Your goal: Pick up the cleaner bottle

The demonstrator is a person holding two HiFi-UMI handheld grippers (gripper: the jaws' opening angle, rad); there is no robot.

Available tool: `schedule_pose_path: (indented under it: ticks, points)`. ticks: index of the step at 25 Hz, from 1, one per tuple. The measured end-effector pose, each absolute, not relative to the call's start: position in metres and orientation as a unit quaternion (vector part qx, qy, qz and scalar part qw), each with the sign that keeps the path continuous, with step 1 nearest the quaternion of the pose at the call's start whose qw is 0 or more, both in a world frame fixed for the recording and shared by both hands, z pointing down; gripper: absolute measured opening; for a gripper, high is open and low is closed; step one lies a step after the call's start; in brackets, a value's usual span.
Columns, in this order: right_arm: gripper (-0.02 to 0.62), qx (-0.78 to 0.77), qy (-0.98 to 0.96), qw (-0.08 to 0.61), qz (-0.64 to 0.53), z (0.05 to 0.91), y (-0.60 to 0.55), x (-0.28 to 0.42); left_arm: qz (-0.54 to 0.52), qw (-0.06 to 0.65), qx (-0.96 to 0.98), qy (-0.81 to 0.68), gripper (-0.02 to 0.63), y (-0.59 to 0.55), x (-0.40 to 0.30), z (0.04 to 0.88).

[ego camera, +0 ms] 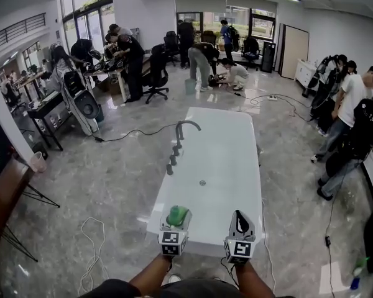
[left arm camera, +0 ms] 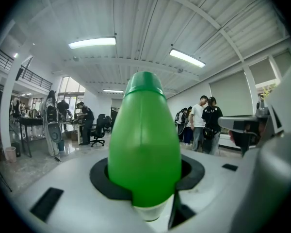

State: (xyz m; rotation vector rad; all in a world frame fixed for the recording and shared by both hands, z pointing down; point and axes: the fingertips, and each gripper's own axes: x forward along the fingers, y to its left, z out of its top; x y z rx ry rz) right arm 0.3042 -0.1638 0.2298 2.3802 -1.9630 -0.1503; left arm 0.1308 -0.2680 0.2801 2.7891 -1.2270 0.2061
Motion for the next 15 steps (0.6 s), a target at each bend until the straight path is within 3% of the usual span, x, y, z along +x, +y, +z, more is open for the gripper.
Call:
schedule_pose_path:
  ticks: [15]
  points:
    - [0.017,0.769,-0.637,0.031,-0.029,0.247,-0.157,0.319,0.096,0.029,0.91,-0.402,0.184,-0.254,0.146,0.292]
